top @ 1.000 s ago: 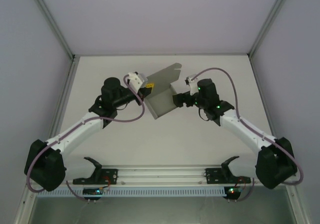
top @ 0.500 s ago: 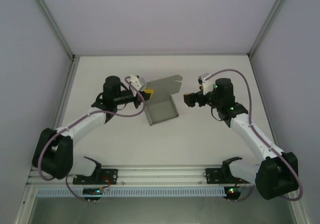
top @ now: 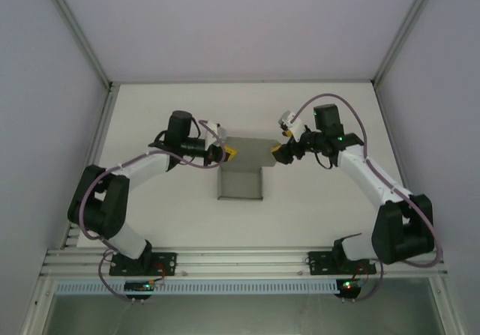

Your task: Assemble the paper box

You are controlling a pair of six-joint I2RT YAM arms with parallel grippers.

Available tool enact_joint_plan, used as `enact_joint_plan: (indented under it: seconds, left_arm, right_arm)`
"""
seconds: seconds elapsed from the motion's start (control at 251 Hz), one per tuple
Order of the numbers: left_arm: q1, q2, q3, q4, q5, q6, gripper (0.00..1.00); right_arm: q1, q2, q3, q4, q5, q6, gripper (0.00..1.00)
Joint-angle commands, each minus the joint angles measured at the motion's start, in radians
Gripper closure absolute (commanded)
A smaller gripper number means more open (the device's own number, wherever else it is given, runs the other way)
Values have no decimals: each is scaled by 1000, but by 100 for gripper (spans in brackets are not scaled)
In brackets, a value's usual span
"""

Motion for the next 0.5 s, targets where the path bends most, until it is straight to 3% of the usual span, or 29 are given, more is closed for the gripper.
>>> enact_joint_plan:
  seconds: [0.0, 0.22, 0.447, 0.499]
  left_arm:
    - [2, 32, 41, 11, 58, 31, 100]
    - [3, 35, 68, -49, 48, 74, 100]
    - [3, 42, 79, -52, 38, 68, 100]
    - [3, 41, 79, -51, 28, 64, 94]
  right_arm:
    - [7, 51, 55, -185, -75, -153, 26]
    - [12, 142, 117, -231, -95, -177, 43]
    - [25, 171, 158, -306, -118, -212, 91]
    - [27, 165, 158, -309, -121, -214, 99]
